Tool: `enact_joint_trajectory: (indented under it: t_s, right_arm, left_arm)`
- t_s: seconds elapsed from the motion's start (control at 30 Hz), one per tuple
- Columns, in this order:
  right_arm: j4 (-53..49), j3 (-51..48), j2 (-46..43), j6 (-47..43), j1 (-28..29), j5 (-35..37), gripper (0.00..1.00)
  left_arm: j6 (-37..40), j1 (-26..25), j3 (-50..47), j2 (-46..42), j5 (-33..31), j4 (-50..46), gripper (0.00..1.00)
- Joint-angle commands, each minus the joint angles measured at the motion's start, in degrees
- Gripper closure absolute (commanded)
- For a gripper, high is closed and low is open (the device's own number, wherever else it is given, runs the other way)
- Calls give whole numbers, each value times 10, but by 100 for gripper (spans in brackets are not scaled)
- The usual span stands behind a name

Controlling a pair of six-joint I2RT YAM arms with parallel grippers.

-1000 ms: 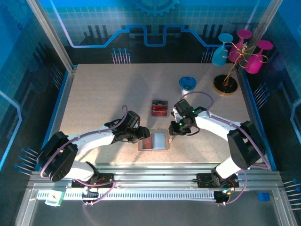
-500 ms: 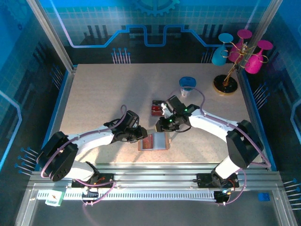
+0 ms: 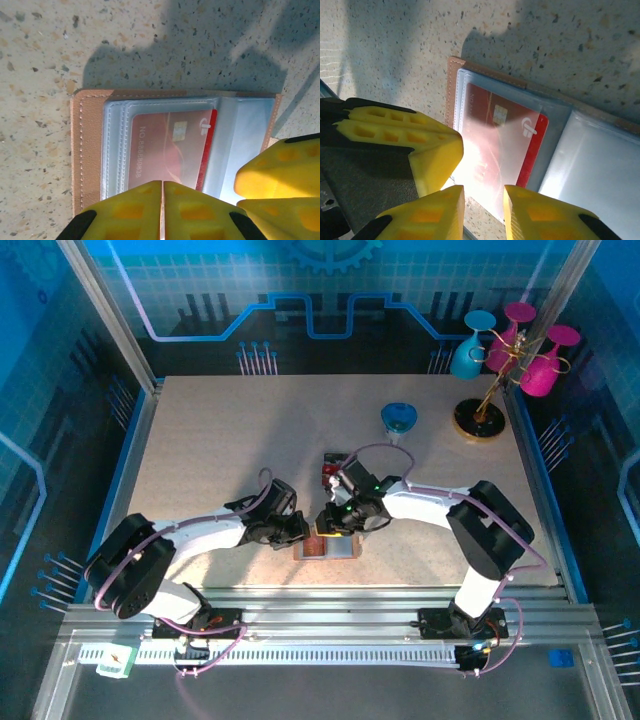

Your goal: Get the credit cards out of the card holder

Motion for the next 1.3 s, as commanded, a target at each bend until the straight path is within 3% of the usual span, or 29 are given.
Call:
enact_joint_trajectory:
  t_s: [0.0,0.57,1.27]
  right_arm:
    - [21,-10,13,16,10,-16,73]
    - [19,-14,44,9,16,-12,71]
    - [-18,-10,5,-6,14,25,69]
  left_arm:
    - [11,4,-8,4,13,-2,91]
    - [7,4,-20,0,2,-10,91]
    - [16,4,-13,-5,-12,-32,91]
